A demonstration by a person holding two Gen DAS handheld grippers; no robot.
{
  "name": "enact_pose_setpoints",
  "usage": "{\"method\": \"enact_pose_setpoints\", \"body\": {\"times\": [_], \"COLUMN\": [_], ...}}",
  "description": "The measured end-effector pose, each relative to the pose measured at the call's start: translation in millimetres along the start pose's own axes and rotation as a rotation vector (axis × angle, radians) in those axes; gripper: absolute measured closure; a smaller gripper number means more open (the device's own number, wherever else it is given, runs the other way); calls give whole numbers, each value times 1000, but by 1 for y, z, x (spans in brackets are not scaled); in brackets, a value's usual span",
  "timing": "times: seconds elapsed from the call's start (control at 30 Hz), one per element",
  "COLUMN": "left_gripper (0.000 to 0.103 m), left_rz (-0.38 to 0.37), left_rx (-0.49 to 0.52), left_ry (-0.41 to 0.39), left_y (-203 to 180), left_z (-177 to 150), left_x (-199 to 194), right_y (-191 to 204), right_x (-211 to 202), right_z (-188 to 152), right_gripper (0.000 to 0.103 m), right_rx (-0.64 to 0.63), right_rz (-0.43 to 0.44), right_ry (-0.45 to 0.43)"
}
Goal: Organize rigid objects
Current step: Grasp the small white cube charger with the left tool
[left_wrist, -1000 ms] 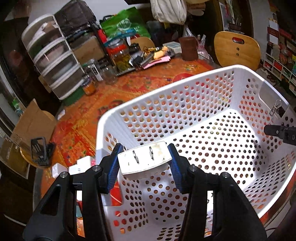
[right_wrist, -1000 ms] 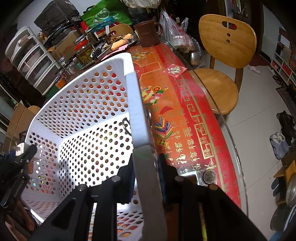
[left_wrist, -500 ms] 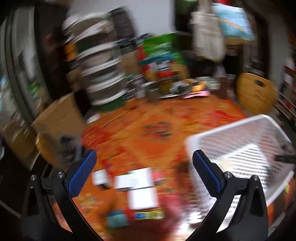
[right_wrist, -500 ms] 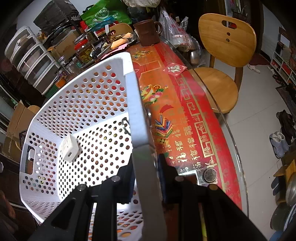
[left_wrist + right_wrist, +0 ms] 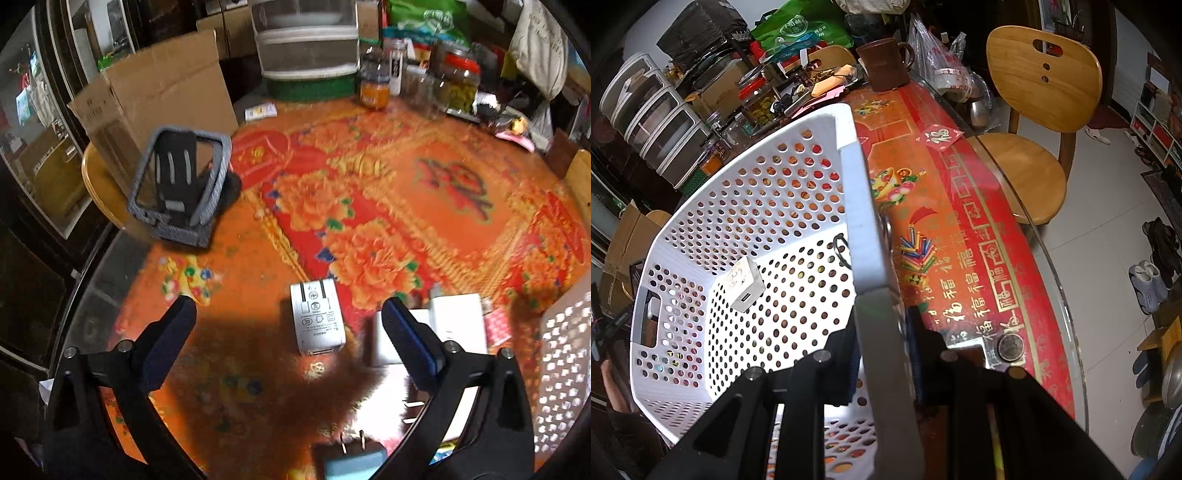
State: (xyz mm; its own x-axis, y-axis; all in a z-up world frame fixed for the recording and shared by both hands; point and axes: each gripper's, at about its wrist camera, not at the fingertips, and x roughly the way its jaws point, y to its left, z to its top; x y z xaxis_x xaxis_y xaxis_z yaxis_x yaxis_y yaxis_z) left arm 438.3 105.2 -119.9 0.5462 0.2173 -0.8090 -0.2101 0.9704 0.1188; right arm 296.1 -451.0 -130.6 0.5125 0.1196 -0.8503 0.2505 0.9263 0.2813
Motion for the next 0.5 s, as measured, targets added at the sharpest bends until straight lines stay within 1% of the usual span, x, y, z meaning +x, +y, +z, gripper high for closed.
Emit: {"method": "enact_pose_setpoints", "body": {"times": [0.07, 0.1, 0.17, 0.2, 0.23, 0.27, 0.37, 0.43, 0.5], "left_gripper": [20, 24, 40, 46, 59, 75, 77, 77, 77], "left_rz": [6, 13, 12, 14, 12, -4, 42, 42, 50], "left_rx": [5, 7, 6, 0, -5, -9, 6, 19, 26], "left_ry": [28, 39, 57, 65, 74, 80, 67, 56, 11], "left_y": [-5, -10, -14, -15, -16, -17, -20, -22, -23], "left_z": [-1, -4, -7, -8, -9, -10, -10, -11, -10], "left_x": [16, 21, 31, 35, 38, 41, 41, 37, 25], "right_y": [0, 0, 1, 1, 1, 1, 1, 1, 1], "right_x": [0, 0, 0, 0, 0, 0, 0, 0, 0], "right_z": [0, -1, -1, -1, -1, -1, -2, -2, -2], "right_gripper": [82, 82, 81, 81, 81, 81, 81, 81, 81], "right_rx": [-2, -3, -1, -1, -1, -1, -4, -5, -6], "right_rz": [-1, 0, 1, 1, 1, 0, 0, 0, -1], "right_ry": [1, 1, 0, 1, 1, 1, 2, 3, 4]}}
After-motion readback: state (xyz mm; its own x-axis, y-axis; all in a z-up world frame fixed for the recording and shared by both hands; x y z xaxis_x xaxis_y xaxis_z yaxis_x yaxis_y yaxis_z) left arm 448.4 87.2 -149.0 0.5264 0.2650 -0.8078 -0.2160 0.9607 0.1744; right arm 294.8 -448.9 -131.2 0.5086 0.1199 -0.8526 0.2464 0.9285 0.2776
